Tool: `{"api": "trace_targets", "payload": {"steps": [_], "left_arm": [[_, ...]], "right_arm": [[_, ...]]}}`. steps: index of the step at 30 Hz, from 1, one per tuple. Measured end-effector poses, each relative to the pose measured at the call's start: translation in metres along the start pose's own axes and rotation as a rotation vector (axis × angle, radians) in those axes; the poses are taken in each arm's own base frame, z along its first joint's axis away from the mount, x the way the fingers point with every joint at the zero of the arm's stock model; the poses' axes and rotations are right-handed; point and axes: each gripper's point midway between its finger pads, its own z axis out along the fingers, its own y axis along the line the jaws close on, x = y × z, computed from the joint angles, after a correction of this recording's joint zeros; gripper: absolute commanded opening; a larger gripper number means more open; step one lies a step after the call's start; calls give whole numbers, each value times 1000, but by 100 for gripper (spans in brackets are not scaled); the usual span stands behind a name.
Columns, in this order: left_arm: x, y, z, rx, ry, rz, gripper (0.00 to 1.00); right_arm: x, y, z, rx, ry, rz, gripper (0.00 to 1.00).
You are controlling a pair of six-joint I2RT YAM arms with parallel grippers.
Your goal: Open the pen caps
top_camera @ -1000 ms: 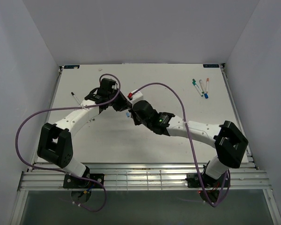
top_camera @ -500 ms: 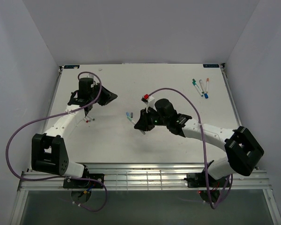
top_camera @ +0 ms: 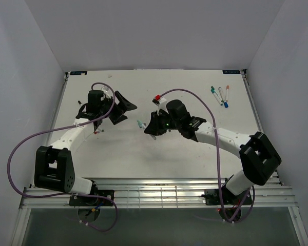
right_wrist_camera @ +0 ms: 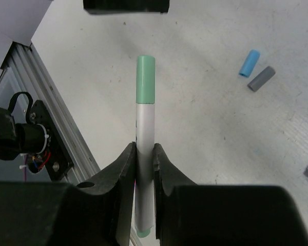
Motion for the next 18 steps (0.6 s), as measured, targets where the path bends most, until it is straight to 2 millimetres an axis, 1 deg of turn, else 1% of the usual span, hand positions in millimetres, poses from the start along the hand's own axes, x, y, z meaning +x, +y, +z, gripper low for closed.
{"api": "trace_targets", "payload": {"steps": [2, 6, 8, 12, 15, 18], "left_arm": [[8, 6, -1, -18, 17, 0, 97], [20, 9, -3, -29, 39, 4, 77], [26, 8, -3, -26, 47, 3, 71], [34, 5, -2, -18, 62, 5, 70], [37, 0, 0, -4, 66, 7, 70], [38, -5, 1, 11, 66, 5, 62]], "right_arm": [[-8, -3, 5, 6, -6, 0, 8], [-19, -8, 13, 14, -14, 4, 8], [-22, -8, 18, 12, -13, 5, 8], [-24, -12, 27, 12, -3, 10, 8], [-21, -15, 32, 15, 8, 16, 8], [-17, -18, 36, 18, 19, 24, 8]]}}
